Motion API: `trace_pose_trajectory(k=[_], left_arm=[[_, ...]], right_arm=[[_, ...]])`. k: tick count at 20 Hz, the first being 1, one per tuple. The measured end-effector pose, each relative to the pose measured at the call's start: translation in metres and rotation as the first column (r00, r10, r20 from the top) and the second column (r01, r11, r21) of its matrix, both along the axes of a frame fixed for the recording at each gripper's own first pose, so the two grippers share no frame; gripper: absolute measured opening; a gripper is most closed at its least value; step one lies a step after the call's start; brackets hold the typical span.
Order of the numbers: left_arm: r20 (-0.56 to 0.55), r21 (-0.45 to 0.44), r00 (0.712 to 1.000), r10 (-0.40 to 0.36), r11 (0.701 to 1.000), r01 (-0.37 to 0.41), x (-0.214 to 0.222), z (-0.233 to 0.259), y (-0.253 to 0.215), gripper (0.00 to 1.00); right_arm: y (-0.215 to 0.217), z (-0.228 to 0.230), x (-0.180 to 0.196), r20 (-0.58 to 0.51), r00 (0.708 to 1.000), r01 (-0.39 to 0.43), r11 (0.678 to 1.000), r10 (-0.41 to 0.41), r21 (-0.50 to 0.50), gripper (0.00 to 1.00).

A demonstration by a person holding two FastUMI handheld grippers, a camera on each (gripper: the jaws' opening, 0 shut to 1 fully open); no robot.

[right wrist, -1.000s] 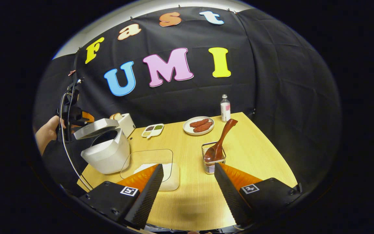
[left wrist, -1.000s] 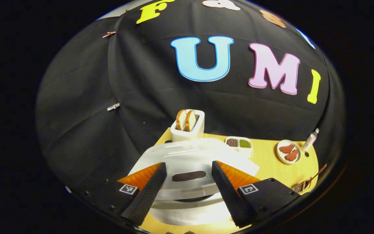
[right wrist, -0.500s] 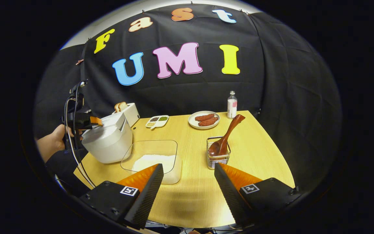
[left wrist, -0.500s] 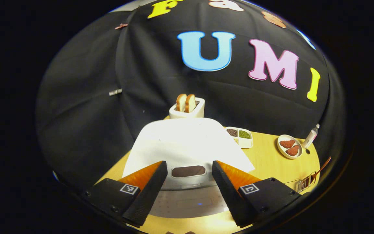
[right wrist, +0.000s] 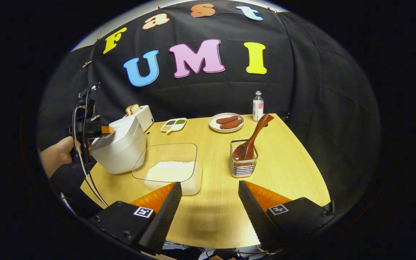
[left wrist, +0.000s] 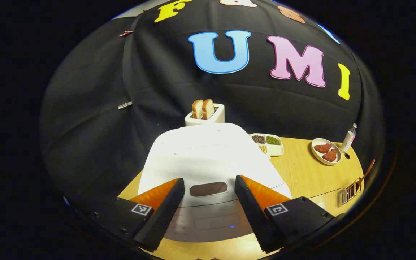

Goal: Close the left gripper, press the button to open the rice cooker; take a wooden spoon from the chopstick holder with the right hand, scoop a spoonful of rice and pour it into the rice cooker, then put the wooden spoon back into the chopstick holder.

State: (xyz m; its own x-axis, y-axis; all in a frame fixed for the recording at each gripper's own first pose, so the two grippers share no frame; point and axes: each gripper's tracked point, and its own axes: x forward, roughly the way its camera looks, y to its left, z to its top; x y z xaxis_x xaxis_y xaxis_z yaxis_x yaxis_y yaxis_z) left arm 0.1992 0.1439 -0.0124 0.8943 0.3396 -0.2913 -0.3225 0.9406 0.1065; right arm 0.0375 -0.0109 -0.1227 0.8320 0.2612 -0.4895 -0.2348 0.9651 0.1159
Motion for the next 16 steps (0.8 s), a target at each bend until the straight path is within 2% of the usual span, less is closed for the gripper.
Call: trace_pose_trajectory(k=[4, 7, 11, 16], left_arm=[[0.026, 0.007, 0.999, -0.047, 0.999, 0.047, -0.014, 0.008, -0.010, 0.99], [0.176, 0.079, 0.983, -0.062, 0.996, 0.049, -0.053, 0.047, -0.018, 0.96], [0.301, 0.024, 0.941, -0.157, 0.987, 0.157, -0.125, 0.073, -0.065, 0.96], [0.293, -0.053, 0.939, -0.177, 0.978, 0.201, -0.203, 0.048, -0.085, 0.96]], right_arm=[[0.020, 0.012, 0.008, 0.036, 0.999, -0.011, 1.000, 0.012, -0.010, 0.99], [0.032, 0.042, 0.028, 0.120, 0.993, 0.003, 1.000, -0.001, -0.015, 0.99], [0.053, 0.090, 0.045, 0.207, 0.978, 0.034, 0.999, -0.032, -0.005, 0.99], [0.077, 0.163, 0.039, 0.361, 0.932, 0.026, 0.997, 0.003, -0.074, 0.99]])
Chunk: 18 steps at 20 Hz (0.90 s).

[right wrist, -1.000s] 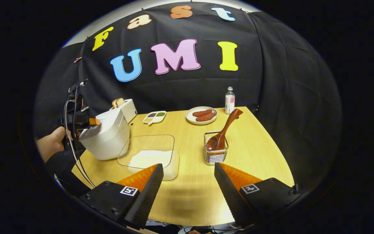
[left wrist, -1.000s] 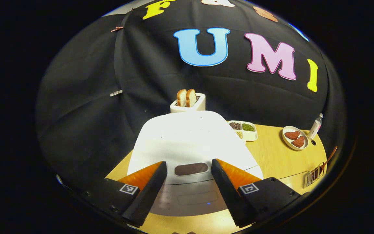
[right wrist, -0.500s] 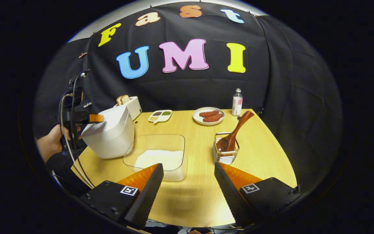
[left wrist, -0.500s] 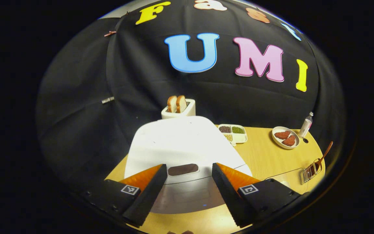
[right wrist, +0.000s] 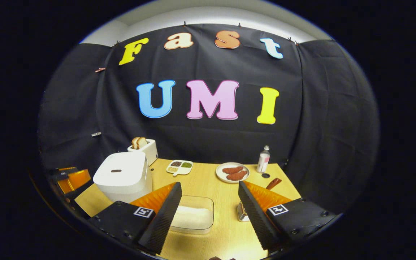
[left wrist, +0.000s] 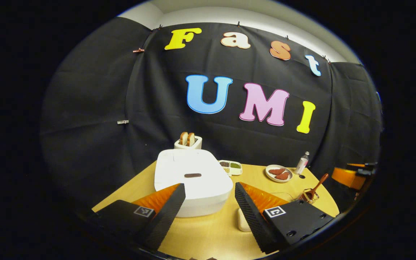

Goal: Close the left gripper, press the button to open the rice cooker; take a wooden spoon from the chopstick holder with the right hand, scoop a spoonful of rice and pour it into the rice cooker, then put the wooden spoon back into the chopstick holder.

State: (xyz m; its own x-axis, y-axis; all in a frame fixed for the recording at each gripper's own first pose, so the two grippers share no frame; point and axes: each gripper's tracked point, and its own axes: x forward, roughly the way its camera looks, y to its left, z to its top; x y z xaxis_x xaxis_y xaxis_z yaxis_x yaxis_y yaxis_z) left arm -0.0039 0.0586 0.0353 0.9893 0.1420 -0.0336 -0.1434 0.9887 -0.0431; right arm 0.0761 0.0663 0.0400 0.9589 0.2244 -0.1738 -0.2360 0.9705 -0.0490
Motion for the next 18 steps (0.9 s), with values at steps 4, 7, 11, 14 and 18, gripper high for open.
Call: trace_pose_trajectory(k=[4, 7, 11, 14, 18], left_arm=[[-0.026, -0.005, 0.999, -0.037, 0.999, 0.037, -0.029, -0.020, 0.010, 0.96], [-0.048, 0.061, 0.998, -0.040, 0.997, 0.043, -0.038, -0.027, 0.028, 0.96], [-0.041, 0.084, 0.998, -0.041, 0.995, 0.044, -0.046, -0.020, 0.026, 0.96], [-0.021, 0.096, 0.997, -0.075, 0.992, 0.076, -0.049, -0.013, 0.003, 0.96], [0.006, 0.098, 0.994, -0.105, 0.990, 0.104, -0.055, -0.004, -0.031, 0.96]], right_arm=[[-0.008, 0.020, -0.029, 0.061, 0.997, 0.059, 0.998, -0.056, -0.039, 0.98], [-0.022, 0.013, -0.055, 0.040, 0.992, 0.118, 0.993, -0.118, -0.020, 0.98], [-0.040, 0.006, -0.070, 0.035, 0.988, 0.149, 0.988, -0.147, -0.038, 0.98], [-0.049, 0.014, -0.076, 0.055, 0.987, 0.153, 0.988, -0.154, 0.010, 0.98], [-0.072, 0.019, -0.087, 0.085, 0.985, 0.145, 0.989, -0.148, 0.037, 0.98]])
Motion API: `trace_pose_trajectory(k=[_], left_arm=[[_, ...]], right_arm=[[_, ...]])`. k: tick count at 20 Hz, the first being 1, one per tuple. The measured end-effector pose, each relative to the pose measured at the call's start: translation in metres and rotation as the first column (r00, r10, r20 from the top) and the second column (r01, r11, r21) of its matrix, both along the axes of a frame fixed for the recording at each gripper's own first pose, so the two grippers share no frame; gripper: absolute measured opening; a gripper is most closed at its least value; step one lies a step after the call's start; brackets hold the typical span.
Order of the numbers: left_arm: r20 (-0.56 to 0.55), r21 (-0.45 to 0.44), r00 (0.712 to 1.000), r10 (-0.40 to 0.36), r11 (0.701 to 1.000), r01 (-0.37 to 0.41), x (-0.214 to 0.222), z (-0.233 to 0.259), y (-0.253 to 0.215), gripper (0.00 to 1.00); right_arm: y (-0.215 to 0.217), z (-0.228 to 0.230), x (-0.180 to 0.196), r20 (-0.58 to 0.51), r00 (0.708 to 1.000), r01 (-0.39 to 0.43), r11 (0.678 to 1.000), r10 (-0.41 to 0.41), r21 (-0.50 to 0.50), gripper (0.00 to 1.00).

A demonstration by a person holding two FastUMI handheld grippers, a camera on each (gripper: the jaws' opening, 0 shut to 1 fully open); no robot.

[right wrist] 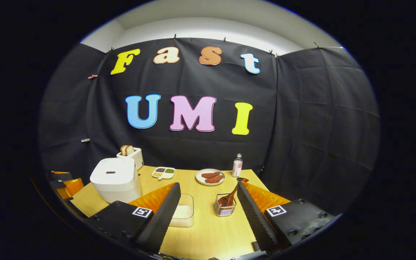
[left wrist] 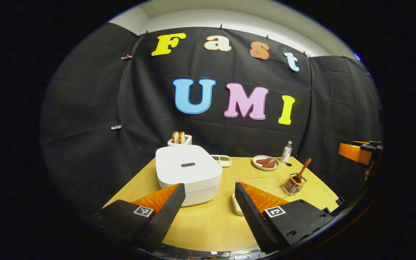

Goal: Close the left gripper, press the button to open the rice cooker; take a wooden spoon from the chopstick holder with the right hand, scoop a spoonful of rice and pour it into the rice cooker, then put the wooden spoon back into the chopstick holder.

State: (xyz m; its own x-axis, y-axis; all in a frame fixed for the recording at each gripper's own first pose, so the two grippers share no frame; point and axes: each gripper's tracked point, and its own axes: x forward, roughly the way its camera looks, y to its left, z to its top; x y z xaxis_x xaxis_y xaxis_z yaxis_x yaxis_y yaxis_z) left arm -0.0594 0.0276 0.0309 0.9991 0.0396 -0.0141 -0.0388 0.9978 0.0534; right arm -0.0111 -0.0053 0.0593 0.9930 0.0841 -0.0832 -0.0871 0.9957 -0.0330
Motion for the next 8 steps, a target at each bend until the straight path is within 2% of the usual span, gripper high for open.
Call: trace_pose_trajectory(k=[4, 7, 8], left_arm=[[-0.005, 0.002, 1.000, 0.031, 1.000, -0.031, -0.007, 0.002, -0.019, 0.95], [-0.010, 0.028, 0.999, 0.042, 0.999, -0.041, -0.014, 0.003, -0.029, 0.96], [0.000, 0.045, 0.999, 0.045, 0.998, -0.045, -0.017, 0.008, -0.030, 0.96]], right_arm=[[-0.006, 0.014, -0.006, 0.039, 0.996, -0.085, 0.992, 0.082, 0.088, 0.98], [-0.030, 0.025, -0.009, 0.085, 0.993, -0.088, 0.994, 0.082, 0.072, 0.96], [-0.036, 0.029, -0.012, 0.097, 0.992, -0.083, 0.993, 0.076, 0.079, 0.98]])
